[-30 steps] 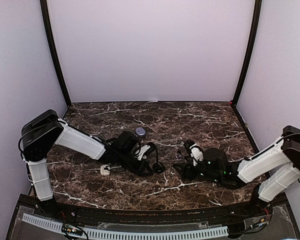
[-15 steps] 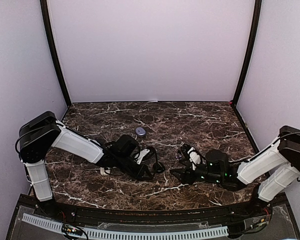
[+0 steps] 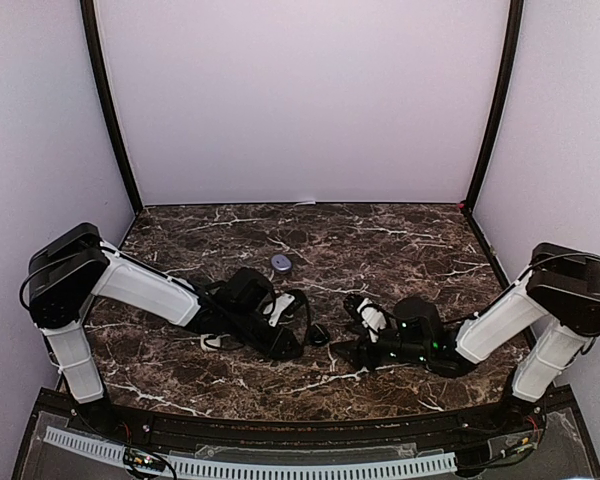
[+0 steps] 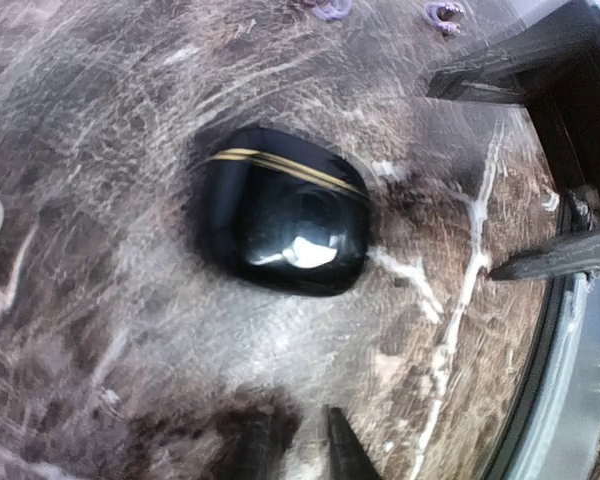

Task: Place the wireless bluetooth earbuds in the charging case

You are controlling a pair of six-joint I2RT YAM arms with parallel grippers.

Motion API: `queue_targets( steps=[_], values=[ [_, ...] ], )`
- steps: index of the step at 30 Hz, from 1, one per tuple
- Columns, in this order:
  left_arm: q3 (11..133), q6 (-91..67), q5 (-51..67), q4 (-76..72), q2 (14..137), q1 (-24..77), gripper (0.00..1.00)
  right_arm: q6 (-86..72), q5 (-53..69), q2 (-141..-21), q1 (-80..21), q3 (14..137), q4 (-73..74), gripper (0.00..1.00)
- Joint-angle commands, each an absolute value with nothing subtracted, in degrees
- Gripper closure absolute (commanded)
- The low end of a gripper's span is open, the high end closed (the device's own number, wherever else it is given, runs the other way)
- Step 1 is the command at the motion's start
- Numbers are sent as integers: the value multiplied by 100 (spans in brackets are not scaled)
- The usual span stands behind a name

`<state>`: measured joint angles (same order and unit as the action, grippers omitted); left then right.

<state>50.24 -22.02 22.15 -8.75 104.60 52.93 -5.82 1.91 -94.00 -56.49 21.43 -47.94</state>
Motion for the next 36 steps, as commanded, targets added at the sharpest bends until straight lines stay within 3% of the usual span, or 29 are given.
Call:
queue_targets(
  steps=[1,4,7,18,26,36],
  values=[
    [4944,-1929,1610,-734,10216,5325,51,-646,477,-9311,-5319,2057,-5068,34],
    [4796,-1704,1421,-938,10051,5331,19,-874,760,-9109,-5091,1862,-5096,34],
    [4737,-1465,1241,-985,9913,5358,8,-1029,938,-8833,-4957,1741,-5036,34],
    [4547,-464,-559,-1556,9976,5932,1,-1517,1772,-8566,-4349,1799,-4633,33],
    [4862,-324,138,-1251,10279,5932,1,-1451,1814,-8361,-4250,1712,-4483,33],
    [5522,-164,-50,-713,10959,5924,3,-1433,1829,-8298,-4228,1681,-4491,33]
  ],
)
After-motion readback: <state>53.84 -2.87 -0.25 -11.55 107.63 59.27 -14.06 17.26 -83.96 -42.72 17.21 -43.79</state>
